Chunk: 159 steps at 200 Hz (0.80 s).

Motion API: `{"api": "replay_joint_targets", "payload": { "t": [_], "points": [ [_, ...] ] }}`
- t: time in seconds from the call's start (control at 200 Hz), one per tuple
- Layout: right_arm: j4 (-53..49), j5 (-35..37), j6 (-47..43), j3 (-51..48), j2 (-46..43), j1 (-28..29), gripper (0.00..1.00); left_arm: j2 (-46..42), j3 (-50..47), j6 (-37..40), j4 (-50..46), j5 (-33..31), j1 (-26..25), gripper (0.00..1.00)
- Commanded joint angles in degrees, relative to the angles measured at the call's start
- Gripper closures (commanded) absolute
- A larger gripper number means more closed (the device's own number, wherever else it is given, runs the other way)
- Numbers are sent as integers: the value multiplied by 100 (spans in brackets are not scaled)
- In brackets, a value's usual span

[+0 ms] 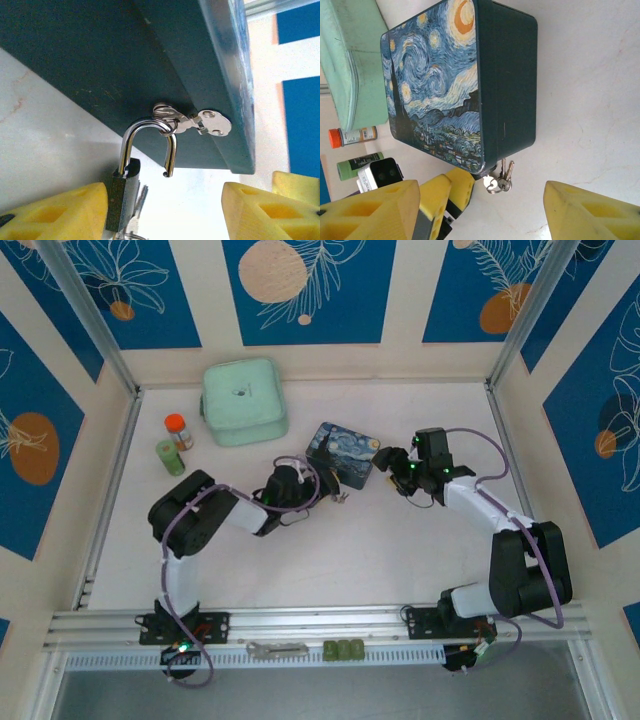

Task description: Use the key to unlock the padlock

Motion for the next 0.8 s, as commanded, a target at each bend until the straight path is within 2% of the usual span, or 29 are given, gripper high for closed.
{"api": "replay_joint_targets", "payload": {
  "t": [0.0, 0.085, 0.19, 0.38, 0.63, 0.79],
  "points": [
    [124, -209, 149, -132, 0, -70, 34, -243, 233, 1150, -1750, -469, 119, 37],
    [165, -232, 188, -165, -5, -89, 34, -406, 549, 1536, -2695, -816, 132, 36],
    [208, -252, 206, -184, -4, -96, 34, -523, 851, 1850, -3204, -922, 130, 34],
    [386, -366, 336, -275, 99, -119, 34, -368, 1335, 2084, -3606, -992, -30, 32],
    [380, -329, 345, -453, -37, -118, 35, -275, 1630, 2210, -3729, -937, -163, 34],
    [453, -348, 410, -533, -27, -140, 35, -173, 2036, 2552, -4430, -1265, -451, 32]
  ]
}}
